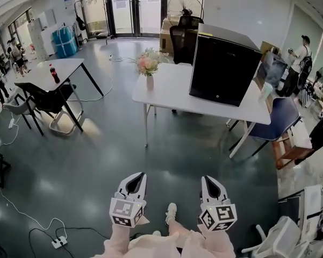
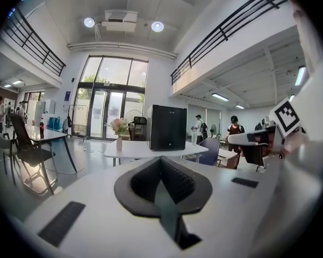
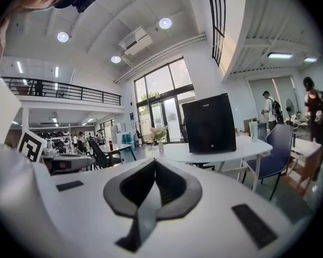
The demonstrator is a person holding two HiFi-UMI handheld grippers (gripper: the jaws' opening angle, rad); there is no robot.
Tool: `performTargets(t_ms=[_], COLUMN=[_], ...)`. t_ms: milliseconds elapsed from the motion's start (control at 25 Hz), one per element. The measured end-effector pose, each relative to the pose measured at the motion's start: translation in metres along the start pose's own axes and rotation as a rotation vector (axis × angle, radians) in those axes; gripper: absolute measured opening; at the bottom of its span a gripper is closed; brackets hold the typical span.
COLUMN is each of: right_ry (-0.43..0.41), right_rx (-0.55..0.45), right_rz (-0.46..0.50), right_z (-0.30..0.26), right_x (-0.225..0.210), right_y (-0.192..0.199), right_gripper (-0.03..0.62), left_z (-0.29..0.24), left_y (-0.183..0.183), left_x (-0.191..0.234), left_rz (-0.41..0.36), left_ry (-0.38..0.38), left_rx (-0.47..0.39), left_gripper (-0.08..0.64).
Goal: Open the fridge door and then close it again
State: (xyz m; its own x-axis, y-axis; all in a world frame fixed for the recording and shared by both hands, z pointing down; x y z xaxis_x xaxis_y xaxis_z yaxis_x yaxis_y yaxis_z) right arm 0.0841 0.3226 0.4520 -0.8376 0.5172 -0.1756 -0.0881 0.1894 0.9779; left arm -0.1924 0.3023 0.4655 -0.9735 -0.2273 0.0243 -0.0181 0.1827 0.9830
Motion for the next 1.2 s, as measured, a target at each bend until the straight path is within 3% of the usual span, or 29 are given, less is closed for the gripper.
performTargets(t_ms=[560, 1200], right_ry=[-0.046, -0.088], right_rx=[0.009, 0.029], right_rz=[0.008, -0.001], right_z=[-0.093, -0.14], right_x=[-0.092, -0.15], right_y=[-0.033, -0.037], right_gripper=[0.011, 0.011], left_z=[-0.125, -0.188], left_y=[-0.03, -0.029], left_x=[-0.002, -0.013], left_rz=[0.006, 0.011], left_ry=[-0.038, -0.074], left_rx=[-0.008, 0.012], left_gripper=[0.011, 0.011])
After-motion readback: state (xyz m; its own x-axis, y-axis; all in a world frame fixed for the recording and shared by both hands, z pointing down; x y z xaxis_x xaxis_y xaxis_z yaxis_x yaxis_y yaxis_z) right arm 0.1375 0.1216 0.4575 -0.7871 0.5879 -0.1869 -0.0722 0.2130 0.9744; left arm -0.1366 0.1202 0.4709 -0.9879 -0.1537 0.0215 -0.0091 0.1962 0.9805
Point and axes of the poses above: the fingertips, and each gripper's own axes: z backward along the fingers, x to its left, y out of its underside, the point moved 8 cm from there along z, backward along the fingers, and after that the axes turned 13 degrees about -y, right-handed, at the moved point
